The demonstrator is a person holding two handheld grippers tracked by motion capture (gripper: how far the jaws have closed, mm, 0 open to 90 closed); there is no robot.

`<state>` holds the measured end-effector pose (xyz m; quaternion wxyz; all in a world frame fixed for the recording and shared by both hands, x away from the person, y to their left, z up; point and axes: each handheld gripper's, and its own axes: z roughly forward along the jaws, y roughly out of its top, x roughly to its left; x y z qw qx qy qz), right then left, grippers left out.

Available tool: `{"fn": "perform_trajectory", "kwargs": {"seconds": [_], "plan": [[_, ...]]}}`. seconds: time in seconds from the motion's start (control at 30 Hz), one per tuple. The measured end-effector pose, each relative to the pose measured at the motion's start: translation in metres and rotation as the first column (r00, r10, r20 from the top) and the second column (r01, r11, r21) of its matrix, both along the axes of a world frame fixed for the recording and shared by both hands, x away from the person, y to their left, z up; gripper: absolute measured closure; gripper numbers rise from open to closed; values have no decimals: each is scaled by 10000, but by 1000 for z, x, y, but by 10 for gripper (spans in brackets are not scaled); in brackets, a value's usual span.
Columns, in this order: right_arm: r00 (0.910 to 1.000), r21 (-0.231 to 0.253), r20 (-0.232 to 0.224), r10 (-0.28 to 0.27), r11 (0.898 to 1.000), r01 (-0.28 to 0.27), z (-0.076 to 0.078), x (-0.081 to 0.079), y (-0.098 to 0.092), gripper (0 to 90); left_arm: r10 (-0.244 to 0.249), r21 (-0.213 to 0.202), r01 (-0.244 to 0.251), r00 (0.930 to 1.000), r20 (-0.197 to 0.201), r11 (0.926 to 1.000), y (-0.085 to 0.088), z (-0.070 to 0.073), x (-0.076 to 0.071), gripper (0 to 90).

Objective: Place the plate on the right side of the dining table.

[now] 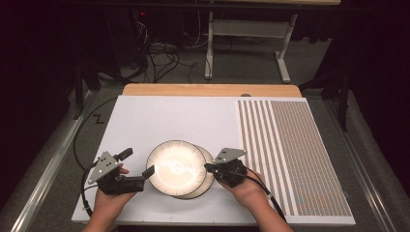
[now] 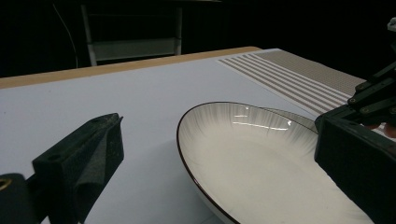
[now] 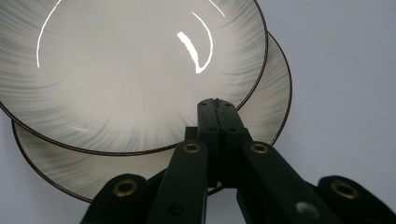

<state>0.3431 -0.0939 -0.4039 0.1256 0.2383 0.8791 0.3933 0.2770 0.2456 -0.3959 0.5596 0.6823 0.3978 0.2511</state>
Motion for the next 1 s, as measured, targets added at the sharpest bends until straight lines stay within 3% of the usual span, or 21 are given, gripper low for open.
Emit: {"fn": "perform_trajectory", "kwargs": {"seconds": [1.0], "plan": [[9987, -325, -126, 497, 9982, -500, -9, -1, 22, 900, 114, -78, -112, 9998, 165, 9999, 6, 4, -2, 18]]}}
